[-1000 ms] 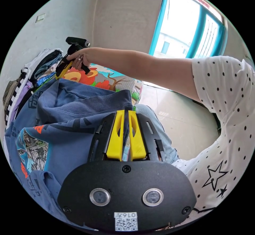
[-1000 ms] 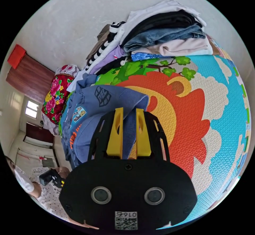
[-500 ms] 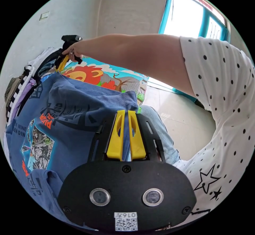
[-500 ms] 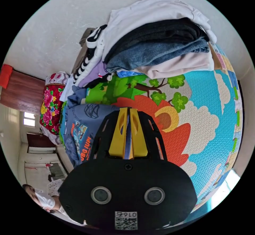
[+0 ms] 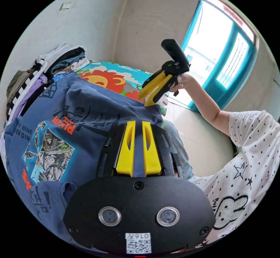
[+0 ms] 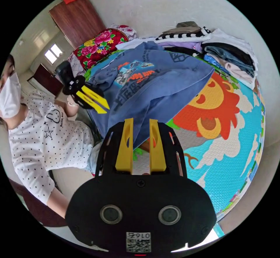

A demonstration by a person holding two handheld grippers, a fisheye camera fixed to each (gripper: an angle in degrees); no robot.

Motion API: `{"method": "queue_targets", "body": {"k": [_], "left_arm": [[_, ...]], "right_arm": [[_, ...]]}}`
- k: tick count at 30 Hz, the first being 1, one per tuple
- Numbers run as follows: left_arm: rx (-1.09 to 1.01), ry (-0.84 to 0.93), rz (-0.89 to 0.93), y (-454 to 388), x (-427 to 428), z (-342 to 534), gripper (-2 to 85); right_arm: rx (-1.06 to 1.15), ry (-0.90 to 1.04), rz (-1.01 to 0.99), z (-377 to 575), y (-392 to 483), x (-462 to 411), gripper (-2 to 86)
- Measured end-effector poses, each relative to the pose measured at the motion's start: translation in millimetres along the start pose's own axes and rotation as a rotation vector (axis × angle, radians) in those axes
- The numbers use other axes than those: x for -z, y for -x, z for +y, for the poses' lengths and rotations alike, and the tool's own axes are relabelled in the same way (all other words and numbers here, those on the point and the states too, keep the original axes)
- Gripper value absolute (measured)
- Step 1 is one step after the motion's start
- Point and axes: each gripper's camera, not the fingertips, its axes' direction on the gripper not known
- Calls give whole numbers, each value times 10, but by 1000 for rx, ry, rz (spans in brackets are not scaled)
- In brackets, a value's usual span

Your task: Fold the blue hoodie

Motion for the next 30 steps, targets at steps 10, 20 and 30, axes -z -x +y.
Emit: {"method": "queue_targets", "body": {"k": [10, 20, 30], "left_arm": [[-41, 34, -42, -269, -184, -204, 40], [-31, 44, -89, -306, -199, -271, 38], [-123, 92, -109, -597, -463, -446, 33]], "right_arm": [[-136, -19, -18, 567, 279, -60, 83], [-42, -338, 86, 1263, 815, 269, 5], [-36, -85, 135, 1328, 902, 195, -4]]}}
